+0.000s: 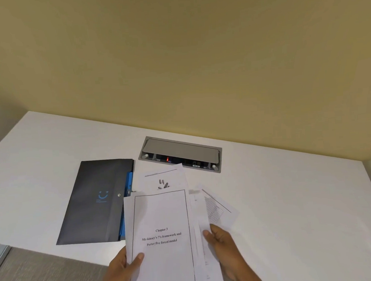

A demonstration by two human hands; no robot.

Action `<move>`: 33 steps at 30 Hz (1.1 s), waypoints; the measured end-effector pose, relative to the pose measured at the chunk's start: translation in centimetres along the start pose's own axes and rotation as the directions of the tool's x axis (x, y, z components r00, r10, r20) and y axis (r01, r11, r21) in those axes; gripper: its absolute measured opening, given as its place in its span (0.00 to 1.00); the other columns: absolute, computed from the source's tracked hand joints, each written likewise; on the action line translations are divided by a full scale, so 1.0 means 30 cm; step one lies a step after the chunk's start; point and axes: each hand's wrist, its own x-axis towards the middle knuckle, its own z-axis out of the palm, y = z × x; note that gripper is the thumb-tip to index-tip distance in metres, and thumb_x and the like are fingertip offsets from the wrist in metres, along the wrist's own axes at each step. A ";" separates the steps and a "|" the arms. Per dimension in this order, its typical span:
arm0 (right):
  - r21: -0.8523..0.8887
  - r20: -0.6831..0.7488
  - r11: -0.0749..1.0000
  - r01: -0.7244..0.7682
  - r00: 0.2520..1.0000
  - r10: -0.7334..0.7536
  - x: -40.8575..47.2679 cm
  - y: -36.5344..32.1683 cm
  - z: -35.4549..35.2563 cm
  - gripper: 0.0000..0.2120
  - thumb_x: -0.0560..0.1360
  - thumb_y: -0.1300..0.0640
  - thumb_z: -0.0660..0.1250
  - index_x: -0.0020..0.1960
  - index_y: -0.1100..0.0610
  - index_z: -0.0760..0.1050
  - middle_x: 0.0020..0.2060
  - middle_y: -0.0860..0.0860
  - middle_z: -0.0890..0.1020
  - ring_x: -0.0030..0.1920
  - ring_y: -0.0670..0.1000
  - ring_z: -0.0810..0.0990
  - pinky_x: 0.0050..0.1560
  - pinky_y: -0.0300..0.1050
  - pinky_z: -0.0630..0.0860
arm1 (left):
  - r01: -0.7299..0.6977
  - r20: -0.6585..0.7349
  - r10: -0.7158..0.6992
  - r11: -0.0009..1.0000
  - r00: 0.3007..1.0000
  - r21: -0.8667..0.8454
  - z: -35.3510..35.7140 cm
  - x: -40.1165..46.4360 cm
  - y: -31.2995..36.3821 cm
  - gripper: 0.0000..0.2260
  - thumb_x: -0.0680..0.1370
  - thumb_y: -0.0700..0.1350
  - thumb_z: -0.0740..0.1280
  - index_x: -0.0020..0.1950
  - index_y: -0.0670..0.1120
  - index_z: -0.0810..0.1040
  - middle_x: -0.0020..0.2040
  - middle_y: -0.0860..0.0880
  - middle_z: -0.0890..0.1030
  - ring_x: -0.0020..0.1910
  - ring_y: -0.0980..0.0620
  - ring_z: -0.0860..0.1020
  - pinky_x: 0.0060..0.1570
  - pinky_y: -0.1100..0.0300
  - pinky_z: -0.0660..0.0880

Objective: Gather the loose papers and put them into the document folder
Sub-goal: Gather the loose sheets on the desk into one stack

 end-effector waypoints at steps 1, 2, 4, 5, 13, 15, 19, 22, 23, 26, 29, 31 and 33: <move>0.002 0.029 1.000 -0.016 0.999 0.016 -0.009 0.011 0.023 0.12 0.86 0.57 0.65 0.64 0.50 0.85 0.61 0.52 0.89 0.65 0.56 0.86 0.70 0.58 0.80 | 0.013 0.018 -0.014 1.000 1.000 0.017 -0.004 -0.004 -0.004 0.17 0.76 0.44 0.74 0.65 0.50 0.79 0.56 0.49 0.87 0.59 0.45 0.84 0.67 0.41 0.75; 0.008 0.062 0.999 -0.042 0.997 0.041 -0.018 0.019 0.045 0.12 0.85 0.55 0.67 0.64 0.50 0.85 0.61 0.53 0.89 0.64 0.58 0.87 0.68 0.59 0.82 | 0.026 0.032 -0.027 0.999 0.999 0.027 -0.008 -0.006 -0.010 0.18 0.76 0.44 0.74 0.65 0.50 0.79 0.57 0.49 0.87 0.59 0.45 0.84 0.66 0.42 0.75; 0.034 0.143 0.995 -0.098 0.985 0.093 -0.033 0.027 0.078 0.13 0.83 0.52 0.70 0.66 0.49 0.85 0.61 0.55 0.89 0.63 0.59 0.87 0.63 0.56 0.85 | 0.045 0.051 -0.046 0.999 0.998 0.027 -0.012 -0.011 -0.023 0.18 0.76 0.44 0.74 0.66 0.49 0.79 0.57 0.49 0.87 0.58 0.47 0.85 0.62 0.46 0.78; 0.039 0.178 0.992 -0.123 0.977 0.115 -0.038 0.024 0.088 0.14 0.83 0.50 0.70 0.67 0.49 0.84 0.62 0.55 0.88 0.63 0.58 0.87 0.63 0.54 0.85 | 0.044 0.051 -0.045 0.999 0.998 0.030 -0.011 -0.016 -0.027 0.18 0.76 0.43 0.74 0.65 0.49 0.79 0.55 0.50 0.88 0.55 0.50 0.86 0.57 0.52 0.80; -0.487 -0.294 0.873 -0.002 0.942 -0.162 0.054 -0.072 -0.040 0.37 0.71 0.27 0.72 0.70 0.52 0.80 0.68 0.54 0.84 0.64 0.52 0.84 0.53 0.37 0.79 | -0.002 -0.068 0.010 0.994 0.998 0.111 -0.021 -0.041 -0.070 0.16 0.76 0.42 0.74 0.62 0.52 0.79 0.51 0.54 0.89 0.55 0.51 0.85 0.54 0.54 0.79; -0.748 -0.365 0.646 -0.151 0.907 -0.210 0.092 -0.060 -0.093 0.49 0.73 0.31 0.73 0.84 0.57 0.61 0.84 0.57 0.63 0.82 0.57 0.65 0.72 0.53 0.74 | 0.003 -0.126 0.007 0.997 0.992 0.076 -0.024 -0.052 -0.077 0.15 0.76 0.41 0.74 0.61 0.53 0.79 0.47 0.58 0.88 0.52 0.53 0.84 0.52 0.58 0.77; -0.890 -0.333 0.347 -0.296 0.941 -0.052 0.124 -0.010 -0.135 0.67 0.70 0.23 0.67 0.86 0.60 0.33 0.87 0.58 0.42 0.87 0.61 0.44 0.81 0.67 0.59 | 0.020 -0.184 -0.019 1.000 0.983 0.003 -0.042 -0.055 -0.097 0.19 0.77 0.40 0.73 0.66 0.48 0.77 0.54 0.45 0.85 0.56 0.44 0.81 0.61 0.50 0.73; -0.921 -0.316 0.259 -0.292 0.947 -0.054 0.123 0.033 -0.115 0.65 0.74 0.25 0.65 0.84 0.63 0.30 0.87 0.57 0.40 0.87 0.59 0.42 0.82 0.68 0.55 | 0.005 -0.215 -0.019 0.998 0.977 -0.063 -0.058 -0.061 -0.106 0.20 0.77 0.38 0.72 0.69 0.44 0.76 0.57 0.42 0.85 0.55 0.43 0.82 0.62 0.50 0.73; -0.923 -0.315 0.255 -0.287 0.946 -0.078 0.120 0.039 -0.110 0.63 0.75 0.26 0.65 0.85 0.63 0.32 0.87 0.56 0.42 0.87 0.58 0.43 0.81 0.68 0.55 | -0.004 -0.221 -0.013 0.997 0.975 -0.076 -0.061 -0.066 -0.107 0.21 0.77 0.38 0.72 0.70 0.44 0.76 0.57 0.42 0.85 0.55 0.44 0.82 0.62 0.50 0.74; -0.947 -0.264 0.242 -0.211 0.941 -0.212 0.101 0.044 -0.100 0.56 0.76 0.31 0.69 0.86 0.63 0.46 0.86 0.54 0.55 0.86 0.56 0.56 0.79 0.61 0.60 | -0.034 -0.238 0.010 0.995 0.971 -0.096 -0.061 -0.075 -0.115 0.22 0.77 0.38 0.72 0.71 0.46 0.76 0.58 0.42 0.85 0.59 0.42 0.82 0.66 0.47 0.73; -0.866 -0.303 0.484 -0.125 0.901 -0.310 0.082 0.055 -0.083 0.44 0.74 0.48 0.80 0.83 0.58 0.64 0.72 0.56 0.79 0.68 0.60 0.80 0.69 0.54 0.72 | -0.059 -0.255 0.030 0.992 0.966 -0.108 -0.058 -0.081 -0.111 0.22 0.77 0.38 0.73 0.71 0.45 0.77 0.55 0.41 0.86 0.61 0.38 0.82 0.65 0.48 0.73; -0.658 -0.418 0.743 -0.123 0.880 -0.225 0.074 0.057 -0.068 0.36 0.73 0.60 0.81 0.78 0.55 0.71 0.59 0.57 0.84 0.60 0.61 0.84 0.58 0.51 0.79 | -0.062 -0.242 0.030 0.990 0.970 -0.128 -0.054 -0.087 -0.105 0.22 0.77 0.39 0.73 0.71 0.45 0.76 0.58 0.41 0.85 0.62 0.39 0.81 0.68 0.45 0.72; -0.311 -0.454 0.948 -0.071 0.887 -0.083 0.071 0.043 -0.063 0.24 0.73 0.67 0.78 0.66 0.54 0.77 0.53 0.54 0.86 0.55 0.59 0.86 0.49 0.46 0.81 | -0.065 -0.221 0.034 0.988 0.975 -0.137 -0.052 -0.093 -0.094 0.22 0.77 0.39 0.72 0.71 0.45 0.76 0.61 0.42 0.84 0.63 0.40 0.81 0.70 0.42 0.72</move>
